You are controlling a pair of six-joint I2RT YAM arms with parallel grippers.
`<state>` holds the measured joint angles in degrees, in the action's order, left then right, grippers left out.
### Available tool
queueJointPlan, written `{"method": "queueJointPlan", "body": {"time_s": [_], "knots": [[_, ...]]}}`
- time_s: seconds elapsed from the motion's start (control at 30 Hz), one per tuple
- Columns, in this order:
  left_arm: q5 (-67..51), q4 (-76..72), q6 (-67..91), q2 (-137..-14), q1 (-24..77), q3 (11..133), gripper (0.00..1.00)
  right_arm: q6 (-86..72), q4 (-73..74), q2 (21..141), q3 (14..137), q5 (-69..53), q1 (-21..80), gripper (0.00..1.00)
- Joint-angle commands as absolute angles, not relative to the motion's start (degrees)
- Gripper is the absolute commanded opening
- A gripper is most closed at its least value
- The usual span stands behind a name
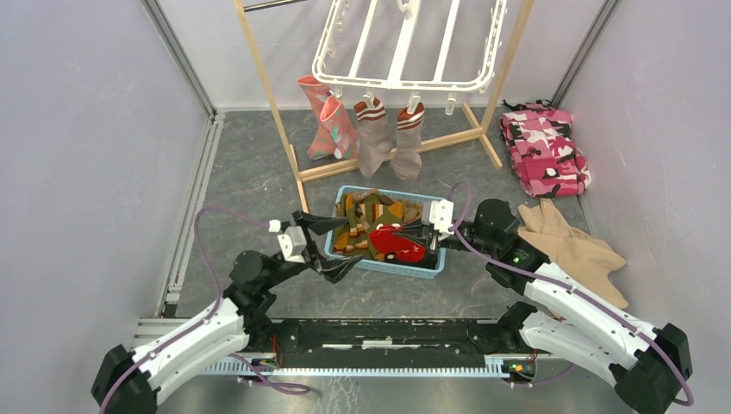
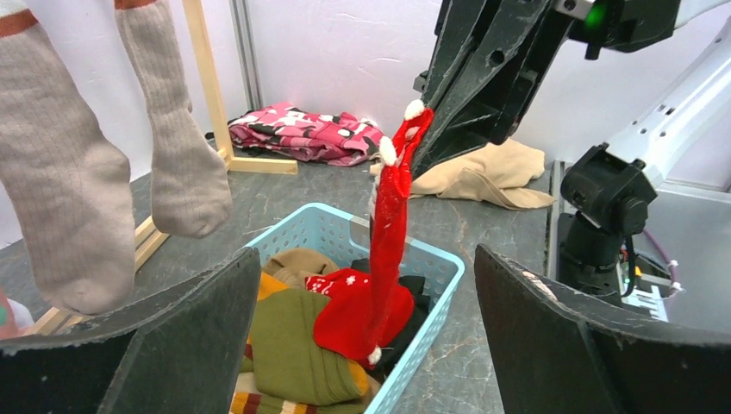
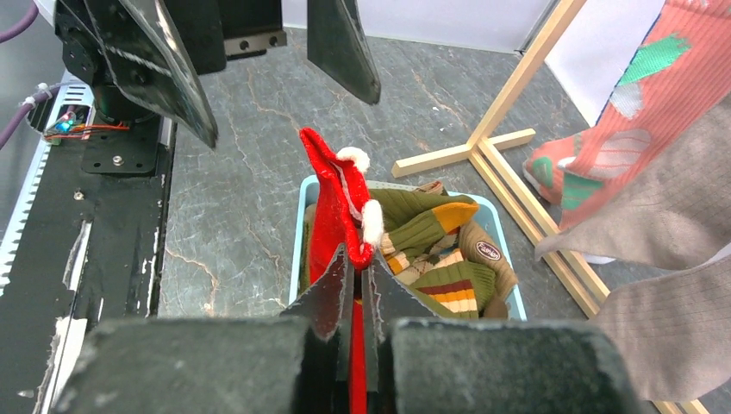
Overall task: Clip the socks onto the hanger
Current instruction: Pick up the sock from the bin.
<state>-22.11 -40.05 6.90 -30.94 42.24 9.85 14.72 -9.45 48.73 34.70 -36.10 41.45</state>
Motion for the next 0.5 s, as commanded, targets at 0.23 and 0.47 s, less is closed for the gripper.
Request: {"method": "queueJointPlan", "body": {"time_s": [0.23,0.47], "knots": [[-28.98,-62.47,4.17,-51.59,42.49,15.12,0.83,12.74,-12.63,49.24,35.95,-37.88,40.91,0.0],[-30.99,-70.06,8.66,-57.69,42.76,15.86,0.58,12.31,-13.22,49.55,35.77,-38.1,40.33,0.0]]}}
